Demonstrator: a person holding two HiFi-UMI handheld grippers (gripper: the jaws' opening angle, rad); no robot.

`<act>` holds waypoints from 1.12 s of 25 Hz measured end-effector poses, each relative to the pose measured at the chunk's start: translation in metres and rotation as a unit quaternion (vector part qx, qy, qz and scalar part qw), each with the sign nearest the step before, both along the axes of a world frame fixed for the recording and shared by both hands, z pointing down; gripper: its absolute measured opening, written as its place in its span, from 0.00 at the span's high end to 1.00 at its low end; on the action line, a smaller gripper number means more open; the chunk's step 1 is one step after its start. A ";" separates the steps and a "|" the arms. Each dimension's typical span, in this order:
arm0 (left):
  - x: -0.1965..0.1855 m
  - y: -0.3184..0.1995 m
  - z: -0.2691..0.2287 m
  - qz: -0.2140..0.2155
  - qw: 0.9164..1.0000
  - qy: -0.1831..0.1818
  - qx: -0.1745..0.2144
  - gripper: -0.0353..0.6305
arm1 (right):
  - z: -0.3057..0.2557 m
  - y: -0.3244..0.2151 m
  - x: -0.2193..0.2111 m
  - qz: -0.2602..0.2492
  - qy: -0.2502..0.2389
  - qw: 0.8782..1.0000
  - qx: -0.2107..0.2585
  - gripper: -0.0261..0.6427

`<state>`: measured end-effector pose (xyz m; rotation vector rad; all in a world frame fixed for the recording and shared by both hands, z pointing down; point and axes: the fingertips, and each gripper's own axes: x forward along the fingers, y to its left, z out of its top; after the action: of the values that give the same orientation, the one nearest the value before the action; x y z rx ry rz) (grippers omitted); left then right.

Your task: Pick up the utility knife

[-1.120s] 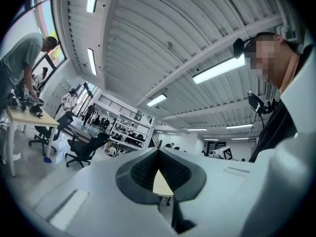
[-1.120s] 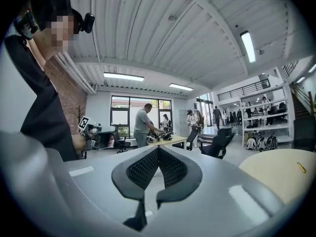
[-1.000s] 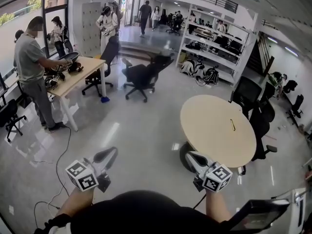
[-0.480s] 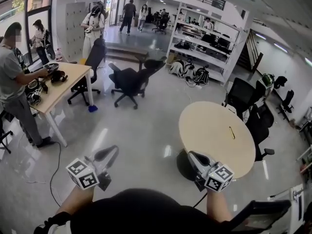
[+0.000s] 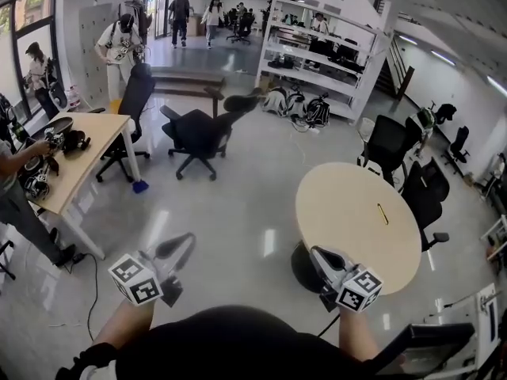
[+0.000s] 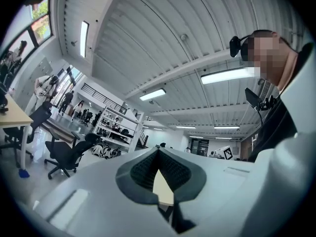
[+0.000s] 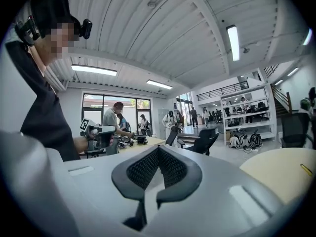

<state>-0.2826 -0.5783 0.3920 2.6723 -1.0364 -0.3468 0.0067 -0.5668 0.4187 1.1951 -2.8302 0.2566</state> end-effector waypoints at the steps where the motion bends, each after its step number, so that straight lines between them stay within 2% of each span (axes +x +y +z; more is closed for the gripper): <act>1: 0.000 -0.009 0.002 -0.001 1.000 0.000 -0.003 0.96 | 0.002 -0.009 0.002 0.003 0.000 1.000 -0.002 0.94; 5: 0.004 -0.043 0.015 -0.011 1.000 -0.003 -0.016 0.96 | 0.014 -0.051 0.009 -0.004 -0.007 1.000 -0.009 0.94; 11: 0.022 -0.110 0.012 -0.060 0.998 -0.013 0.001 0.96 | 0.016 -0.140 0.030 -0.045 -0.008 0.999 0.007 0.94; 18: 0.071 -0.183 0.001 -0.121 0.993 -0.012 -0.004 0.96 | 0.005 -0.239 0.076 -0.102 0.006 0.994 0.028 0.94; 23: 0.104 -0.229 0.008 -0.129 0.991 -0.015 -0.016 0.96 | 0.013 -0.290 0.102 -0.117 -0.002 0.993 0.028 0.94; 28: 0.109 -0.271 0.019 -0.114 0.993 -0.023 -0.025 0.96 | 0.022 -0.320 0.111 -0.103 -0.010 0.994 0.018 0.94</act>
<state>-0.1741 -0.8496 0.4107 2.5327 -1.3514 -0.2979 0.1181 -0.8867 0.4405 0.8995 -2.9566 0.2081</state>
